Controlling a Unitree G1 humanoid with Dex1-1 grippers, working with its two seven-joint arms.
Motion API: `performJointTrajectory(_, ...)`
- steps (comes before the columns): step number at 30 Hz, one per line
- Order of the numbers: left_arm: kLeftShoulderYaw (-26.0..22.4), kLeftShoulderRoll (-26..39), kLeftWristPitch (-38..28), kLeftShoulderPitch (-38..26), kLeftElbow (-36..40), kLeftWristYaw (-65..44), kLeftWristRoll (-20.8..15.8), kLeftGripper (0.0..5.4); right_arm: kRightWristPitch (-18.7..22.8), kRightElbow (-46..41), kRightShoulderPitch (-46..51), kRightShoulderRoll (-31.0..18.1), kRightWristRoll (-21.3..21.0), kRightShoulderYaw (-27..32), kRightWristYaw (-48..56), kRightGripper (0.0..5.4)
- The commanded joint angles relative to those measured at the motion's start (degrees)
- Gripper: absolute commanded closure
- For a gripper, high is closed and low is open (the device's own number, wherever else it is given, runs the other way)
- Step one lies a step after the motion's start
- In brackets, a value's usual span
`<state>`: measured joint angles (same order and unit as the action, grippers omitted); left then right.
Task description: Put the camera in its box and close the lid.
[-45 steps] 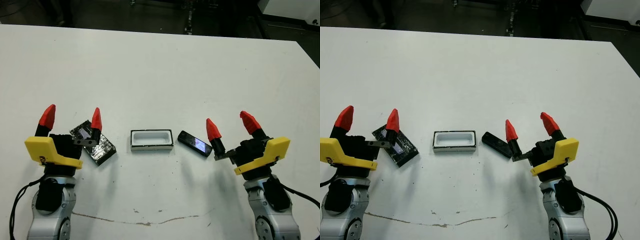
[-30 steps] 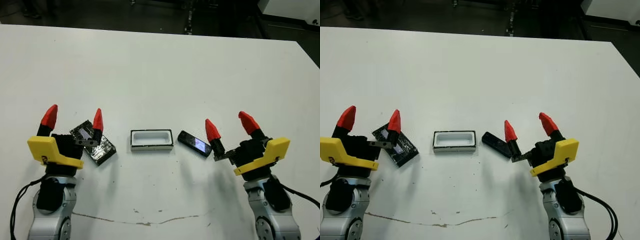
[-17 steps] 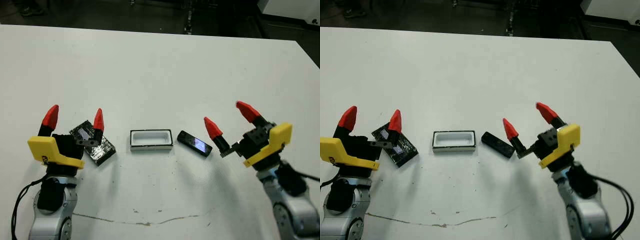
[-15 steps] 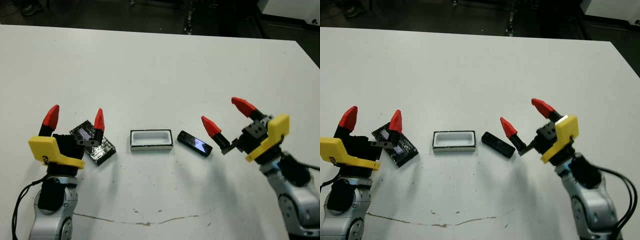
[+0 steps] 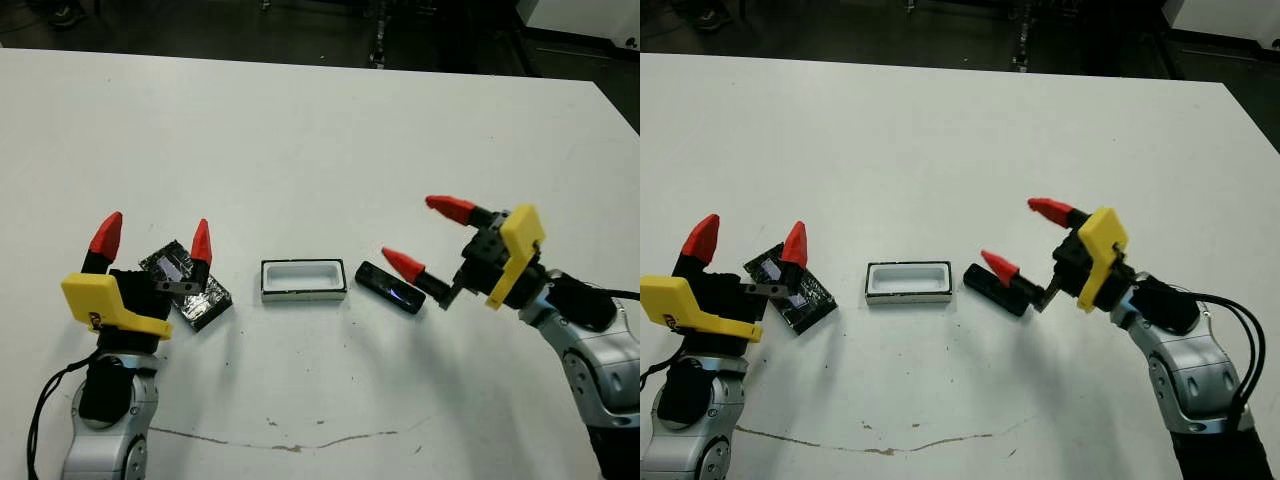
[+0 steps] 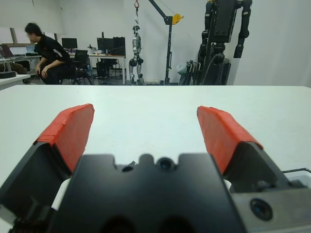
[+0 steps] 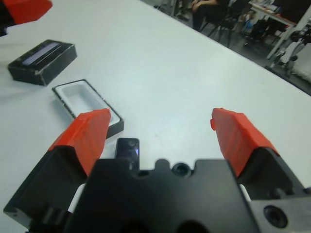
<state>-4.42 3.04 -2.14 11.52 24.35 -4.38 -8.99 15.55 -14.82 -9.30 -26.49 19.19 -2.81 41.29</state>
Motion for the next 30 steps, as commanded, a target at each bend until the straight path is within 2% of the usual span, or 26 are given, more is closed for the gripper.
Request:
performJointTrajectory(1,0.0,0.0,0.2,0.6,-0.8,-0.3,-0.2,0.01,1.5,0.7,0.6,-0.9,-0.3,-0.6,0.6,0.0)
performJointTrajectory(15,0.3,-0.1,0.9,0.8,-0.3,0.1,0.6,0.01,-0.2,3.5,2.1,-1.0,-4.2,-3.5,1.4,0.0)
performJointTrajectory(22,0.3,-0.5,0.4,0.8,-0.6,-0.2,0.1,0.01,-3.0,6.5,2.3,-0.5,-7.0,-5.0,1.6,0.0)
performJointTrajectory(30,0.3,-0.5,0.2,0.6,-1.1,-0.7,-0.4,0.01,-3.3,8.0,2.5,-0.2,-7.7,-5.6,1.4,0.0)
